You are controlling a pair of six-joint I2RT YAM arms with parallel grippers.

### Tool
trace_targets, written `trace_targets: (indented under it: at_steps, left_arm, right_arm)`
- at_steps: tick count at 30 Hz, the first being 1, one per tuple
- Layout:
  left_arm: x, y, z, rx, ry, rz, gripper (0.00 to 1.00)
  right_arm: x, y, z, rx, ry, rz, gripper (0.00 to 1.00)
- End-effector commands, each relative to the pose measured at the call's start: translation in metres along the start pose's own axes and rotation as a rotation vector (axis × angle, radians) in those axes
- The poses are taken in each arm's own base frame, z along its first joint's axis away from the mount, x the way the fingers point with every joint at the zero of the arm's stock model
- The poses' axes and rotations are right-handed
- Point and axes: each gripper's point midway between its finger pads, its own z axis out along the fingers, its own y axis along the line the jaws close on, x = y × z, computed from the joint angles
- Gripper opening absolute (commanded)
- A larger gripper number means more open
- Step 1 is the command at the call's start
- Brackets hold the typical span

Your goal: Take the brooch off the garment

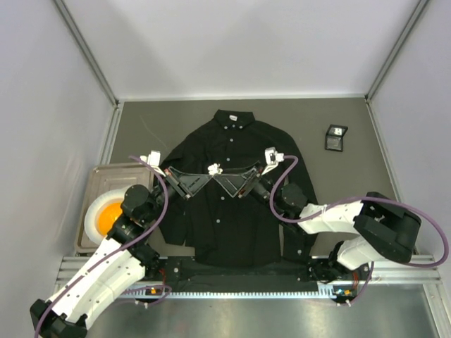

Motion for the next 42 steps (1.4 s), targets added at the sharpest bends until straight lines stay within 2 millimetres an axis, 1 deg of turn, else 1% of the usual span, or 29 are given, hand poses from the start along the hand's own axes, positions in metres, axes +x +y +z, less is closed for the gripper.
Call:
trace_targets:
  at_steps: [1,6,12,15,18,24,25,27,29,33,34,35,37,39,41,42]
  left_arm:
    - [-0.007,-0.016,-0.001,0.072,-0.034,0.014,0.0]
    - [-0.004,-0.015,-0.002,0.079,-0.027,0.014,0.0]
    - [-0.001,-0.012,-0.004,0.082,-0.019,0.015,0.0]
    - [-0.002,-0.014,-0.006,0.092,-0.029,0.021,0.0]
    - [-0.004,-0.015,-0.007,0.097,-0.041,0.026,0.0]
    - [-0.001,-0.016,-0.007,0.11,-0.024,0.023,0.0]
    - [0.0,-0.014,-0.007,0.103,-0.021,0.023,0.0]
    - [0.003,-0.012,-0.007,0.098,-0.008,0.024,0.0]
    - [0.005,-0.011,-0.008,0.1,-0.001,0.024,0.0]
    - [0.006,-0.01,-0.011,0.102,-0.005,0.029,0.0]
    - [0.004,-0.011,-0.013,0.106,-0.013,0.036,0.0]
    - [0.004,-0.011,-0.014,0.104,-0.016,0.039,0.0]
    - [0.003,-0.013,-0.015,0.111,-0.022,0.048,0.0]
    - [0.004,-0.013,-0.015,0.112,-0.018,0.053,0.0]
    - [0.004,-0.012,-0.014,0.11,-0.013,0.055,0.0]
    - [0.005,-0.012,-0.015,0.106,-0.011,0.057,0.0]
  right_arm:
    - [-0.026,0.035,0.012,-0.127,-0.108,0.007,0.55]
    - [-0.026,0.034,0.014,-0.123,-0.109,0.017,0.5]
    - [-0.029,0.035,0.017,-0.124,-0.12,0.017,0.47]
    - [-0.028,0.035,0.018,-0.121,-0.119,0.021,0.46]
    - [-0.025,0.033,0.019,-0.114,-0.108,0.03,0.41]
    - [-0.022,0.032,0.022,-0.124,-0.104,0.045,0.35]
    - [-0.022,0.031,0.022,-0.121,-0.103,0.044,0.32]
    - [-0.021,0.032,0.022,-0.121,-0.1,0.045,0.3]
    - [-0.022,0.032,0.022,-0.12,-0.099,0.038,0.24]
    - [-0.023,0.025,0.017,-0.09,-0.116,0.042,0.17]
    - [-0.023,0.021,0.016,-0.074,-0.118,0.052,0.02]
    - [-0.027,0.016,0.014,-0.041,-0.141,0.068,0.0]
    - [-0.022,0.007,0.014,0.004,-0.121,0.106,0.0]
    - [-0.02,0.011,0.018,-0.004,-0.107,0.133,0.0]
    - [-0.016,0.01,0.02,0.016,-0.081,0.189,0.0]
    - [-0.018,0.013,0.02,0.012,-0.084,0.192,0.0]
